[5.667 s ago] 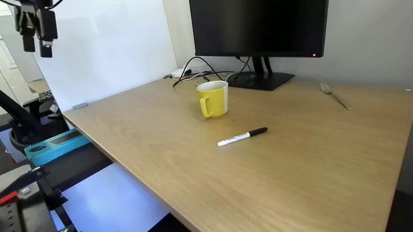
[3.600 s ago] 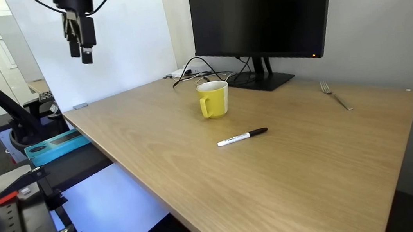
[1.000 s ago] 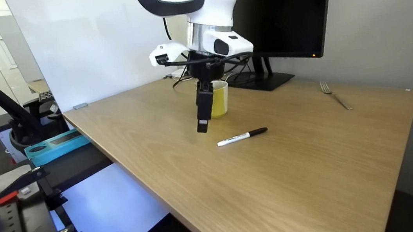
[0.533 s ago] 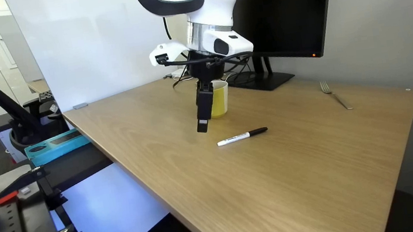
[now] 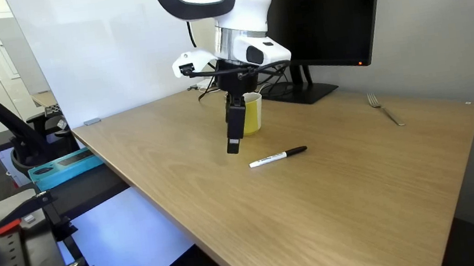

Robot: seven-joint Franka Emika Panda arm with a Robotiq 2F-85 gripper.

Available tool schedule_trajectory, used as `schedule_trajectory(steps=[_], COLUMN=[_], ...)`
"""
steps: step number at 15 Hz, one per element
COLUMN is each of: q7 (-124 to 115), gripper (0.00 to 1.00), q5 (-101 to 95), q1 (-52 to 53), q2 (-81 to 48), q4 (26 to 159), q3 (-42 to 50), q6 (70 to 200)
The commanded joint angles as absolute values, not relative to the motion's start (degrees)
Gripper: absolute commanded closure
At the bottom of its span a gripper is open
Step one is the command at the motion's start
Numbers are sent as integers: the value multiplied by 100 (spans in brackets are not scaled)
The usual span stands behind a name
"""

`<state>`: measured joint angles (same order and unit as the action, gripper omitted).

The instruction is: Pick up the pen and put it in the cup

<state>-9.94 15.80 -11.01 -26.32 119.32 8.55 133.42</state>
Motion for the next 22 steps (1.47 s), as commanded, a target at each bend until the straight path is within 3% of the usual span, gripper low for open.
schedule_trajectory(steps=[1, 18, 19, 20, 22], q7=[-679, 301, 290, 296, 273], gripper=[0, 0, 9, 26, 40], q5=[1269, 749, 755, 748, 737], q1=[-1106, -1341, -1334, -1325, -1299], q2=[-2805, -3685, -3709, -3735, -3769], q4=[11850, 11144, 11120, 11095, 11061], q3=[875, 717, 708, 695, 671], q6=[13586, 14381, 14397, 14410, 14424])
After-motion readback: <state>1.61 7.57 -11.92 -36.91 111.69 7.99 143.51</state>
